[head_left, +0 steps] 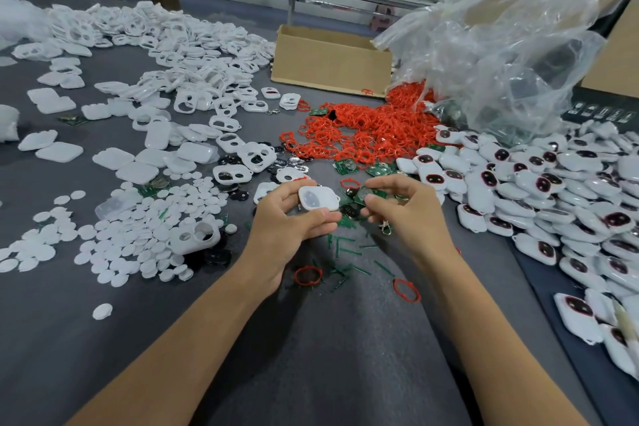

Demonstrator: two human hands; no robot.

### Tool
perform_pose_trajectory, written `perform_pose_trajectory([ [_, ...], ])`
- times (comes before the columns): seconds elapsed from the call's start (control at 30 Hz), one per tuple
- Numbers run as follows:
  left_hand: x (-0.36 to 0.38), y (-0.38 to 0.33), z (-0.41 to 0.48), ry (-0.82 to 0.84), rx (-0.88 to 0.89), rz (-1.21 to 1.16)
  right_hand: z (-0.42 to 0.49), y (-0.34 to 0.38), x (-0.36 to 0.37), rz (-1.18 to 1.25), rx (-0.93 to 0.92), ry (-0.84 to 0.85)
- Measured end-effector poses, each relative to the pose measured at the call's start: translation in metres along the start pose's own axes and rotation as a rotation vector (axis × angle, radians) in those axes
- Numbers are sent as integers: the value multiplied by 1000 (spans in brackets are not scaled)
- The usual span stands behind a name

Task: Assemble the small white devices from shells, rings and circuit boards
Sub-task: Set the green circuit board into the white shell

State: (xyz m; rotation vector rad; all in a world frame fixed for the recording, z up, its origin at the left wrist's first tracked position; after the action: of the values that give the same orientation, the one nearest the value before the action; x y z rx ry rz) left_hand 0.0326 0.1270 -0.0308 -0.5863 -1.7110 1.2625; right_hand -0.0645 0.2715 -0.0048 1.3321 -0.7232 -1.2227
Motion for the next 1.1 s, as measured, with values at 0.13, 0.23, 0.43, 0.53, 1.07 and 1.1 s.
perform_pose_trajectory([
  [0.13,0,-1,0,-10,16,-8,-4,4,1,-204,-126,58],
  [0.23,-1,-3,0,-19,24,-13,-3,11,-2,-258,-198,124],
  [0.43,-1,-4,-1,-33,33,-9,-9,15,0,-496,-293,335],
  [0.53,0,-4,-2,-39,41,-4,-16,15,11,-672,-368,426],
  [1.07,-2,-6,-2,-69,61,-56,-13,7,5,-810,-238,269],
  [1.1,-2,-6,-2,-67,60,-54,-13,7,5,-802,-228,267],
])
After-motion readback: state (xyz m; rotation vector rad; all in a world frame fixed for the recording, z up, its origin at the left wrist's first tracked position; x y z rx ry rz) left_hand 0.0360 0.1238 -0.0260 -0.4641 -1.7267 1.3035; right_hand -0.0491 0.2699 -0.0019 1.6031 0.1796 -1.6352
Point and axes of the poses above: each hand's wrist, its own z-axis towards the middle knuckle, its own x-axis out of the palm, y = z × x, the point moved 2 cm from there along z, towards the middle knuckle, and after that the axes turned 3 degrees about -y, right-handed, at the moved point
